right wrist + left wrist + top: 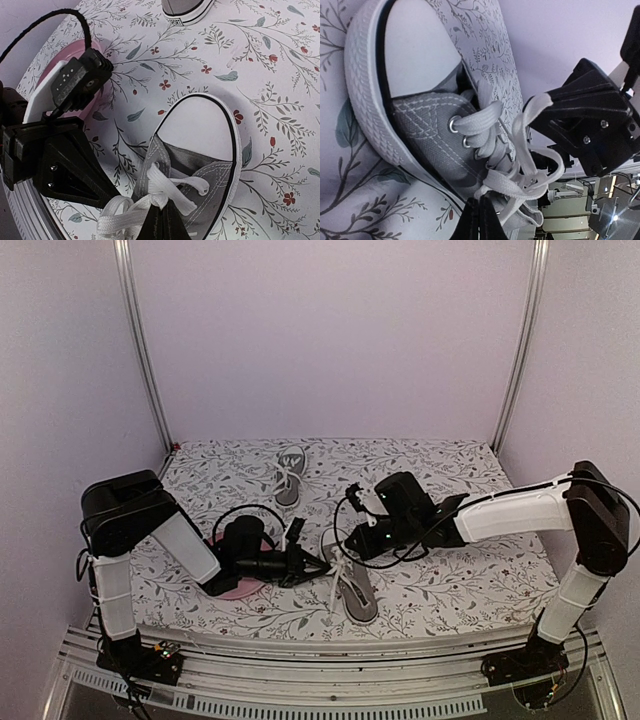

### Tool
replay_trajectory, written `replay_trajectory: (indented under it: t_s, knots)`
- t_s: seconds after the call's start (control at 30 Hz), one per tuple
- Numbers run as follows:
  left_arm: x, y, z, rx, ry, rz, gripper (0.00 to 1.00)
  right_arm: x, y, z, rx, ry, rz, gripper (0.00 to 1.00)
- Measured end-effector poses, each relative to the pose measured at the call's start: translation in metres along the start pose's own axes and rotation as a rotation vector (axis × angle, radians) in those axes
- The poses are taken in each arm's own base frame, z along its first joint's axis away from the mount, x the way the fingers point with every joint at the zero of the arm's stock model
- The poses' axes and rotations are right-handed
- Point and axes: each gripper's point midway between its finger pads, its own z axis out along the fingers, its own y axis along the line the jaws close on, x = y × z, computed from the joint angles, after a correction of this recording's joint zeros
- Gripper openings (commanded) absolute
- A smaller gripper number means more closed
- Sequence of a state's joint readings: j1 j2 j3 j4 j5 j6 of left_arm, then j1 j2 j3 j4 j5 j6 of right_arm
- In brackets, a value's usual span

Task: Tie the shoes

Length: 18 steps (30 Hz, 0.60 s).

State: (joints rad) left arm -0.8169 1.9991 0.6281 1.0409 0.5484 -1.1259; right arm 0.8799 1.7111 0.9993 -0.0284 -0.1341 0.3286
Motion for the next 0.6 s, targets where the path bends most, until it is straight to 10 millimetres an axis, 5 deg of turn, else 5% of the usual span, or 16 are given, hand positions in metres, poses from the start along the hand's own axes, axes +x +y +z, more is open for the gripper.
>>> replay_trajectory:
  t_s: [0.3,0.43,0.6]
  knots:
    - [0.001,0.003,-0.001,-0.012,0.002,0.0,0.0,-0.006,-0.024,0.01,0.001,0.001,0.06,0.05]
    - [0.002,0.004,-0.002,-0.011,0.002,0.012,0.38,-0.005,-0.027,0.014,-0.027,0.01,0.087,0.3]
    - [0.005,0.014,-0.018,-0.042,-0.02,0.022,0.54,-0.015,-0.031,0.009,-0.095,-0.013,0.123,0.55]
